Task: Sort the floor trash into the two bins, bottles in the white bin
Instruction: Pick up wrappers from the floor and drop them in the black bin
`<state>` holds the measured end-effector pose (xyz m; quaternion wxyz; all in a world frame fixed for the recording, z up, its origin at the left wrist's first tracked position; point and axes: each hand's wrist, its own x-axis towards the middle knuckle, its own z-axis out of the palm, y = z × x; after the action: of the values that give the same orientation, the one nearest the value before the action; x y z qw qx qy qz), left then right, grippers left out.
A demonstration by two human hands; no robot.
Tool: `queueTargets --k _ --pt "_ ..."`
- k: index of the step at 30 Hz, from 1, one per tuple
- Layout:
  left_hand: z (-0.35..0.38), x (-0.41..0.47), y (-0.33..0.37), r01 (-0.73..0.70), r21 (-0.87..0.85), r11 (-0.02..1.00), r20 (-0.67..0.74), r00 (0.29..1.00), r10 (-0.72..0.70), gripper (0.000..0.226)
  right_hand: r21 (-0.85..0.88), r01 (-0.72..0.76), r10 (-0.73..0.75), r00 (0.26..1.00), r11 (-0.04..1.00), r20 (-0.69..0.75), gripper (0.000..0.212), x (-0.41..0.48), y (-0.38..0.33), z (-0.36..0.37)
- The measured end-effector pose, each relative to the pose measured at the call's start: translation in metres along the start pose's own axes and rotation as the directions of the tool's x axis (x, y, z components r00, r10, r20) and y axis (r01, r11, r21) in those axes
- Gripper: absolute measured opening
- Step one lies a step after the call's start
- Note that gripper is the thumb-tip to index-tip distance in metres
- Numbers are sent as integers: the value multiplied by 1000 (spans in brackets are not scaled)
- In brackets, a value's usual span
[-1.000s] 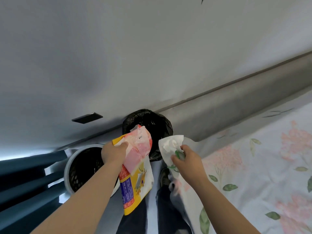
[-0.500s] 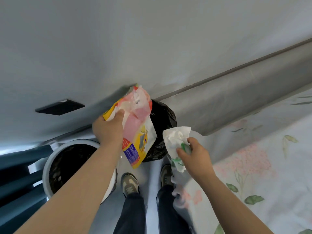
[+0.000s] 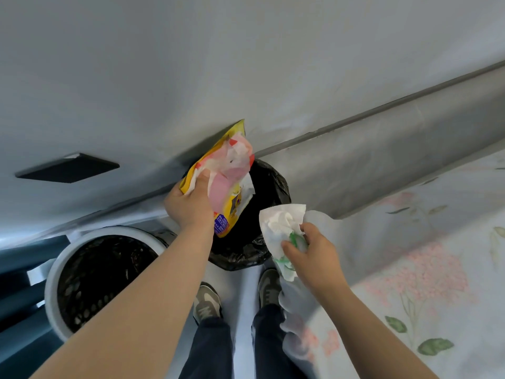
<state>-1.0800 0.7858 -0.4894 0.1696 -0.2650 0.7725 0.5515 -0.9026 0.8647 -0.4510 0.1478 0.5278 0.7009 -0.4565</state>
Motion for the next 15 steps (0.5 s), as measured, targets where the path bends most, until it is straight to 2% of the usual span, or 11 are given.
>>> queueTargets --k 3,6,8,11,15 --pt "5 3 -16 -15 16 1000 25 1000 14 19 0 -13 13 1000 1000 4 36 6 5 8" --pt "1 8 -36 -93 203 975 139 988 65 10 -14 -23 23 1000 1000 -1 32 11 8 14" --pt "-4 14 -47 -132 343 930 221 974 57 37 -34 -20 20 1000 999 -5 32 14 8 17" --pt "-14 20 -54 -134 438 889 318 948 -15 71 -62 -14 14 1000 998 -5 37 17 5 22" --pt "-34 22 -59 -287 592 753 376 925 56 63 -154 9 -9 1000 988 -2 35 22 -4 28"
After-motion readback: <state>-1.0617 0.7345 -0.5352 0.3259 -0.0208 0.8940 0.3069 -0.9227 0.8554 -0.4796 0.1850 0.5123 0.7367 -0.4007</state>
